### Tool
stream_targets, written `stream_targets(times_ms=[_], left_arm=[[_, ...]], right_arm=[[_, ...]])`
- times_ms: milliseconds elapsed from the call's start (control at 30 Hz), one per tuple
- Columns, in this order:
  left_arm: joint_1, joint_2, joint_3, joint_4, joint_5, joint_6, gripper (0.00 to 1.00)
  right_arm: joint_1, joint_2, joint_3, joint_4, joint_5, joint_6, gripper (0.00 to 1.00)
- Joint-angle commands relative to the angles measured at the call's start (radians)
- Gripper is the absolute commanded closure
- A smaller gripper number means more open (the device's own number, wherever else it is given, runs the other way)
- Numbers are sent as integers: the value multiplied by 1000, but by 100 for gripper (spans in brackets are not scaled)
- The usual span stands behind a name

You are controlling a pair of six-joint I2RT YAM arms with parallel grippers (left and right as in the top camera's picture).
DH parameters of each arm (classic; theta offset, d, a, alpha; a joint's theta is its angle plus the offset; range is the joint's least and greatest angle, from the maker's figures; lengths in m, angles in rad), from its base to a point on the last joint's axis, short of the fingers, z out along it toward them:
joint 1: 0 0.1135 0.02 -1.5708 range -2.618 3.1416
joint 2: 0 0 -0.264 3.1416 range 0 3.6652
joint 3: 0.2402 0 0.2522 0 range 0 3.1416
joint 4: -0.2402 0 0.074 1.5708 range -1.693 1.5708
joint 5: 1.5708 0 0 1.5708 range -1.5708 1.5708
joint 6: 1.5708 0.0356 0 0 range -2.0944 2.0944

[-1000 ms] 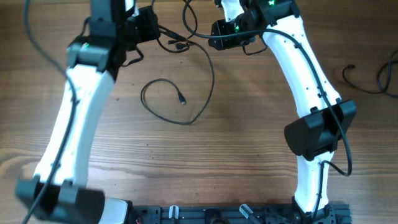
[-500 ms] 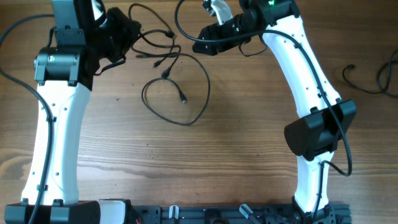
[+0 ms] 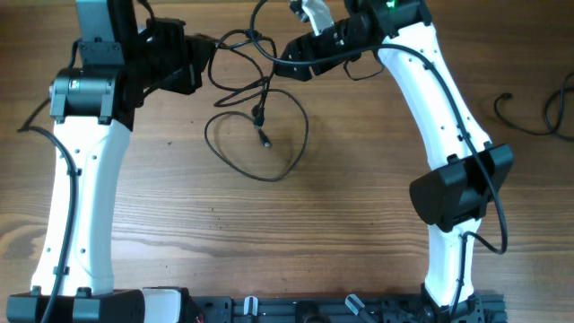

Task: Untangle cables
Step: 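Lift the grasped black cable upward and leftward with the left gripper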

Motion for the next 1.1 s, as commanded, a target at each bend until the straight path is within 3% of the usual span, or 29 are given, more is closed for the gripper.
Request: stream_targets(times_ms=[0, 533, 600, 733, 833, 933, 1067], left_arm=[[3, -10, 5, 15, 75, -210, 96], [37, -9, 5, 79, 78, -184, 96], [50, -9, 5, 82, -8, -183, 96], [71, -9, 5, 9, -369, -182, 96], [67, -6, 5, -98, -574, -182, 96], [68, -5, 5, -146, -620, -182, 96], [67, -5, 5, -151, -625, -182, 96]], right_arm=[[15, 36, -1, 18, -27, -46, 28], [44, 94, -1, 86, -82, -16, 32], [44, 94, -1, 83, -27, 32, 40], [44, 101, -1, 44, 458, 539, 41], [46, 120, -1, 51, 364, 559, 40], [58, 139, -1, 89, 197, 546, 41], [93, 166, -2, 147, 183, 566, 41]])
